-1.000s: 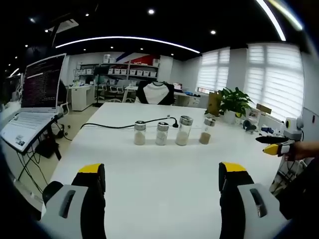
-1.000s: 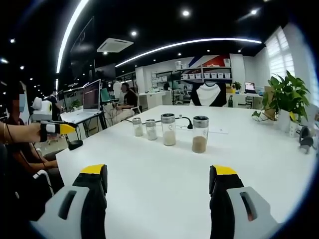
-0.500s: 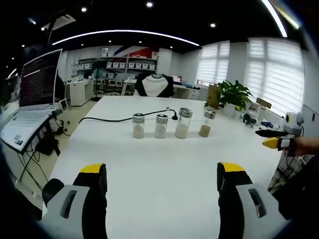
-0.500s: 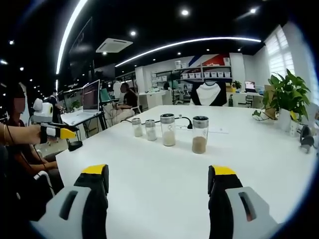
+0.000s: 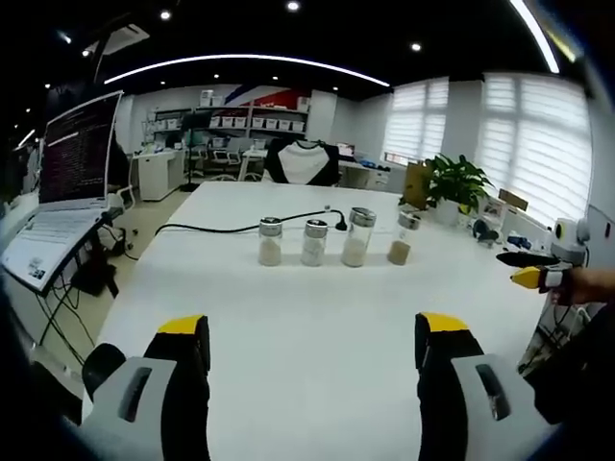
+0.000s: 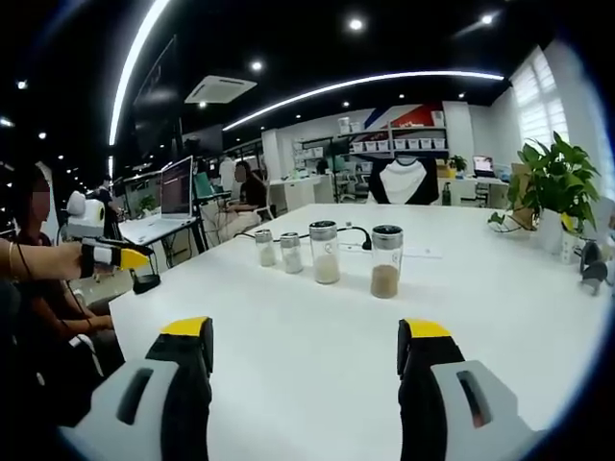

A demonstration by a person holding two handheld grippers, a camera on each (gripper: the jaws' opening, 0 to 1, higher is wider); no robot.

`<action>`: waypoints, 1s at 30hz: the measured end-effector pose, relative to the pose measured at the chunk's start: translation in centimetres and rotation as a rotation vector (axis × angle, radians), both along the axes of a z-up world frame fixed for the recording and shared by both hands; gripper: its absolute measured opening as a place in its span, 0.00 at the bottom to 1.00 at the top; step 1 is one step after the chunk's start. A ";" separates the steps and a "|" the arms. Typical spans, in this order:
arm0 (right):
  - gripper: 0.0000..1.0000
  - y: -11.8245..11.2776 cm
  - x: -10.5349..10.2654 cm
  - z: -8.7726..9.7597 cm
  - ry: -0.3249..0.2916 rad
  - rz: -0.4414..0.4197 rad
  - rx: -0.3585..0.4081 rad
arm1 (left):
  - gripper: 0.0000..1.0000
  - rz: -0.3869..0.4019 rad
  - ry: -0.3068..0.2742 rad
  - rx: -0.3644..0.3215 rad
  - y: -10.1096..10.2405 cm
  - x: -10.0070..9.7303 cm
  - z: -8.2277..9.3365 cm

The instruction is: Rotate the seasoning bottle until the label or dispensing opening points toward the visible target arrow and the bottle remains upright within the marked orientation range

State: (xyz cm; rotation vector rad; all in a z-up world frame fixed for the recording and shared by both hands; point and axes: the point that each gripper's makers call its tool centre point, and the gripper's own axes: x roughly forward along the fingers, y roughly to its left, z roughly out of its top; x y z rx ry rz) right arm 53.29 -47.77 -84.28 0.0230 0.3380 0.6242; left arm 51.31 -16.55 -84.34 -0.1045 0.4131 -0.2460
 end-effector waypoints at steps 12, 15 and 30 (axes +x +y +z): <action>0.76 0.5 0.4 0.4 -0.007 0.029 -0.007 | 0.92 0.032 0.017 -0.015 0.0 0.0 0.1; 0.76 0.8 0.3 0.2 -0.009 0.042 -0.010 | 0.92 0.039 0.004 -0.020 0.0 -0.2 0.6; 0.77 0.4 0.6 1.2 -0.031 0.035 -0.007 | 0.91 0.048 -0.008 -0.010 0.5 0.3 1.0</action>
